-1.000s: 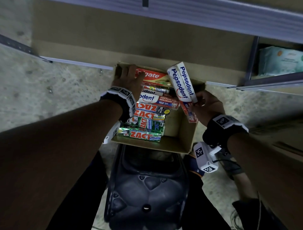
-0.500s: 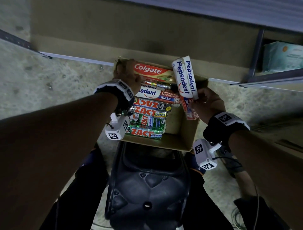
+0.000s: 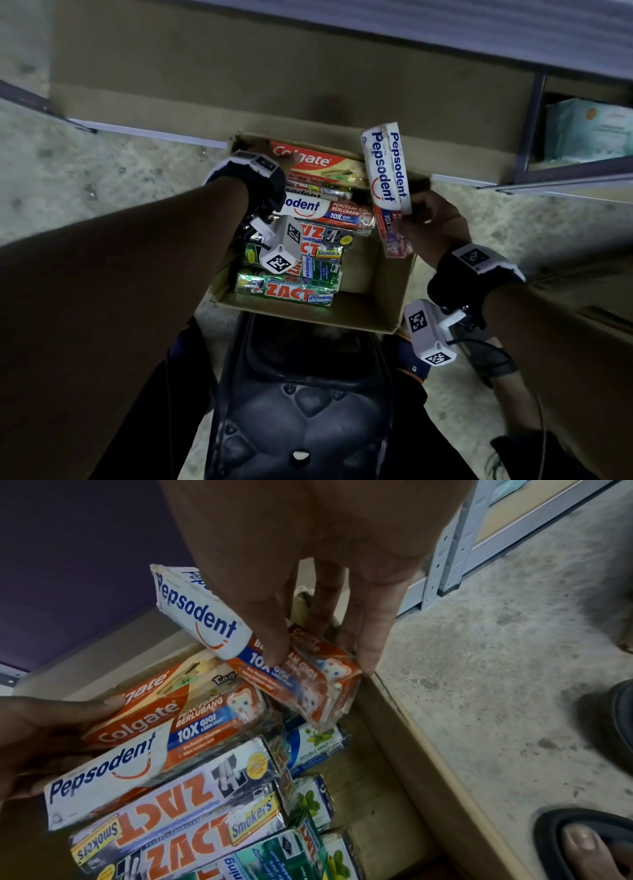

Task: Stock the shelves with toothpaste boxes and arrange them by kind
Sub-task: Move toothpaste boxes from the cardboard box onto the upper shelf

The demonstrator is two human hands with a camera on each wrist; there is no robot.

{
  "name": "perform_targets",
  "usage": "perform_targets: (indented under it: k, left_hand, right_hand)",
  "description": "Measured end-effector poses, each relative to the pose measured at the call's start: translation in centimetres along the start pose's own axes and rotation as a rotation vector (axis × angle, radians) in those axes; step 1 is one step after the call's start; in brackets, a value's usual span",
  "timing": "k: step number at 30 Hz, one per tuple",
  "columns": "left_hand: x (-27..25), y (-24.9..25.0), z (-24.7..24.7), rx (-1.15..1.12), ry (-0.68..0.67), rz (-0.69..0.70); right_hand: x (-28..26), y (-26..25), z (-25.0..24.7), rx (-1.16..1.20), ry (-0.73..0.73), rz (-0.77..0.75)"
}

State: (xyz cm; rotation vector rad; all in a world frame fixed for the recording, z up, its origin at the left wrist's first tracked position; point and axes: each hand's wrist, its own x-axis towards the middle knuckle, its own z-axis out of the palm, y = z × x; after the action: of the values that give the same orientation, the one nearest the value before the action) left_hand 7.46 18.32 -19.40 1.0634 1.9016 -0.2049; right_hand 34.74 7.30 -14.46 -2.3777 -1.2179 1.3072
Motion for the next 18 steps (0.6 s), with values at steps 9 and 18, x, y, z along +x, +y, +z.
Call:
perform_targets:
  k: [9, 18]
  left_hand:
    - [-1.9, -0.9, -2.7, 0.045, -0.061, 0.207]
    - [-8.6, -1.1, -3.2, -0.538, 0.235, 0.201]
  right_hand:
    - [-0.8, -0.5, -0.3, -0.016, -0.018, 0.027]
    - [-6.2, -2.6, -0.2, -0.001, -0.074, 0.145]
